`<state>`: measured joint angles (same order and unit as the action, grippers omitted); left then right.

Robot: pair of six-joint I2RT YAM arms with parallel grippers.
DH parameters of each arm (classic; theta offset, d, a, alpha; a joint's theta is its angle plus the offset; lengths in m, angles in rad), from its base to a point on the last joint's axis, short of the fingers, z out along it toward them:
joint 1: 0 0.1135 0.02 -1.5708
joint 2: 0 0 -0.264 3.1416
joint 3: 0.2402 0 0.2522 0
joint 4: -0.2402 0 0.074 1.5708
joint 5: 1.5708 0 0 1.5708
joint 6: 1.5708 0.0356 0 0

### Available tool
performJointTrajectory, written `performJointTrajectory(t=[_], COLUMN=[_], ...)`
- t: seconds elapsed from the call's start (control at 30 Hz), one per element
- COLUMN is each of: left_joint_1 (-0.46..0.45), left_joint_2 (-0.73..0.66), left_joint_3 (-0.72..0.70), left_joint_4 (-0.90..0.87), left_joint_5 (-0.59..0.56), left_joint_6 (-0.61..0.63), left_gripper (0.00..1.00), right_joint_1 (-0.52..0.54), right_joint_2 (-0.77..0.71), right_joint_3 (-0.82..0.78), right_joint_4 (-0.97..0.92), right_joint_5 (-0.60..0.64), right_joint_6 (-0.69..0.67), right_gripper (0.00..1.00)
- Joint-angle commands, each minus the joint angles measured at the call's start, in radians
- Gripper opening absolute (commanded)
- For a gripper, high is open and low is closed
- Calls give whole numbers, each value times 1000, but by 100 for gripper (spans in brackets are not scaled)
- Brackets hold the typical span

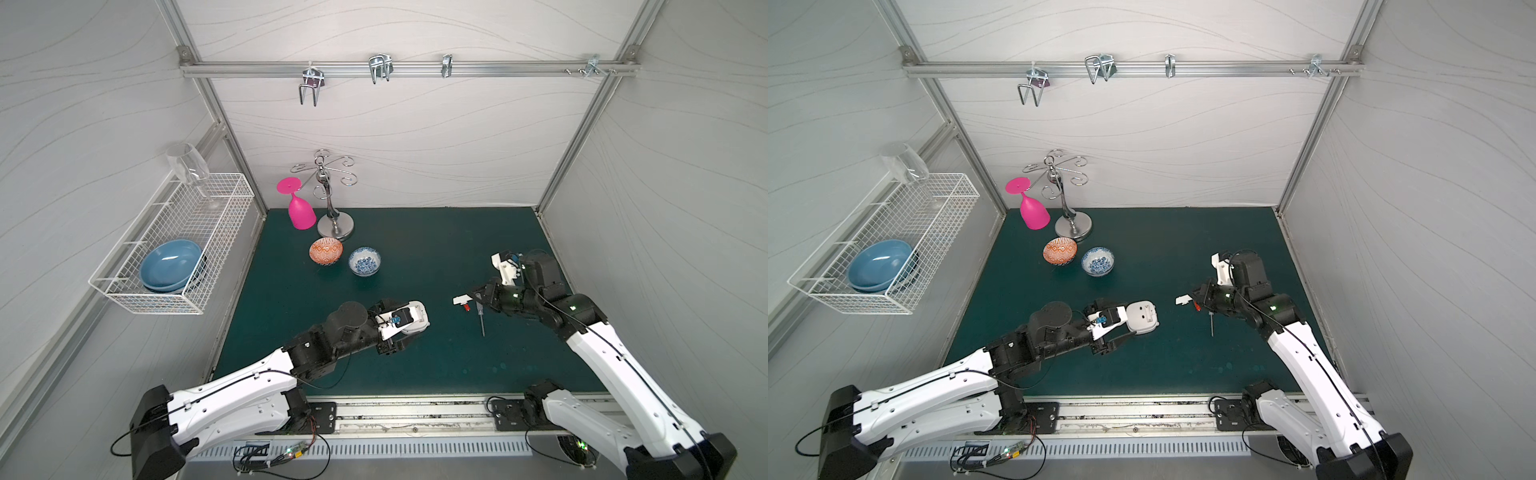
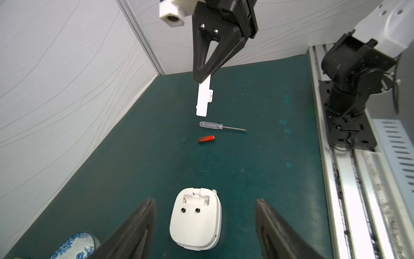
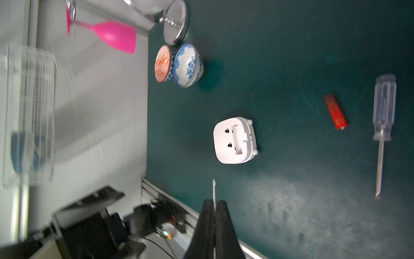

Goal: Remove the battery from the alarm
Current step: Pick up the cover from the center of the board.

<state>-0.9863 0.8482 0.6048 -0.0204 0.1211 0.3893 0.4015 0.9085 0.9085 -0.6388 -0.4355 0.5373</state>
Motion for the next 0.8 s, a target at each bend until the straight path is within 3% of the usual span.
performJointTrajectory(t=[0.0,0.13,0.33,0.53,0.77], left_joint_1=[3,26,105,119,126], left_joint_2=[-23,-6,68,152,218], left_joint_3=[75,160,276,315,316], left_joint_4=[-139,-278,-434,-461,-391], left_joint_5=[85,201,415,544,604], left_joint_6=[-39,-1,50,76,30], left_gripper=[76,75,64,57,46], right_joint_1=[13,139,346,480,508], right_joint_2=[-9,-17,23,89,132], right_joint_3=[1,7,48,107,163], right_joint_4=[-37,-58,-103,-88,-65], right_joint_5=[-105,-93,-85,-66,-101], right_joint_6=[-363,-551,-801,-878,-900], right_gripper=[0,0,0,0,0])
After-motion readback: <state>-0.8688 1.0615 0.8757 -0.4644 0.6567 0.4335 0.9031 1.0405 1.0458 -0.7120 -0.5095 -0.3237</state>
